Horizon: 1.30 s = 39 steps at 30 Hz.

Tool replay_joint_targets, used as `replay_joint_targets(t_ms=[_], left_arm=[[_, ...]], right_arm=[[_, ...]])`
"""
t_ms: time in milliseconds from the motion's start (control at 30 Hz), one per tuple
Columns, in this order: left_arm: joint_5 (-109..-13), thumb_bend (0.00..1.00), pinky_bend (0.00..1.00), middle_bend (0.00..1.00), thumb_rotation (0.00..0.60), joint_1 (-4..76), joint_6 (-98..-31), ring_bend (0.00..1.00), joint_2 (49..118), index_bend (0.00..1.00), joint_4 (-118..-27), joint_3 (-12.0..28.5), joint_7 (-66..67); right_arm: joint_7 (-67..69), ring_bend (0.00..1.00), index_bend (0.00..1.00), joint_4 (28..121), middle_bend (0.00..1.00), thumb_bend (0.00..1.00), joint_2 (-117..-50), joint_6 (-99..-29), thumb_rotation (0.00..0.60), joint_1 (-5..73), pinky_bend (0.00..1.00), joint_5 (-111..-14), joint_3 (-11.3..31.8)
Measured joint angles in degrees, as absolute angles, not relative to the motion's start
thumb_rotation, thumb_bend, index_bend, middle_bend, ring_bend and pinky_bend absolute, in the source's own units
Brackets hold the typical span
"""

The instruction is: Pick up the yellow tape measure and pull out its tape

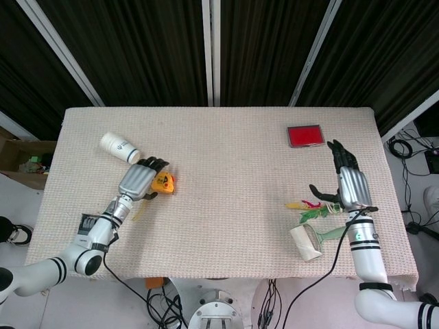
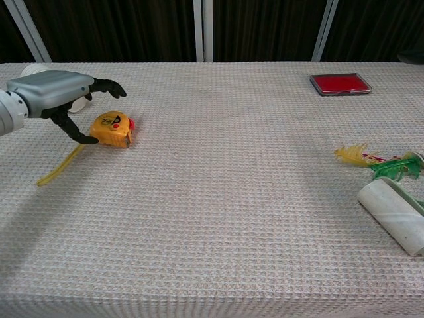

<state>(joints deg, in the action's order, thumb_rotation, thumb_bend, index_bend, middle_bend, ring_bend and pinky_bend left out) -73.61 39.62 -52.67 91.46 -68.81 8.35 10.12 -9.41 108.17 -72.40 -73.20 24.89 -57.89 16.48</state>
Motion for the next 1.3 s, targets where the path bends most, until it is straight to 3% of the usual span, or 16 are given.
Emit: replay_joint_targets(t_ms=[933,1300], left_arm=[[-70.7,0.22,0.28,0.24,0.600,42.2,-48.6,0.16,92.0,0.26,-67.6,8.1,12.1],[-70.1,0.25,0.32,0.35,0.600,42.2,-49.0,0.22,92.1,0.37,-67.4,8.1,11.7]], right_arm=[[-8.3,0.00,0.00,105.2,0.00,0.21,-73.2,-71.8,0.600,24.3,0.00,-56.4,15.9],[-8.8,0.00,0.00,105.4,0.00,0.22,-73.1,-71.5,0.600,24.5,0.00,-55.9,16.2]])
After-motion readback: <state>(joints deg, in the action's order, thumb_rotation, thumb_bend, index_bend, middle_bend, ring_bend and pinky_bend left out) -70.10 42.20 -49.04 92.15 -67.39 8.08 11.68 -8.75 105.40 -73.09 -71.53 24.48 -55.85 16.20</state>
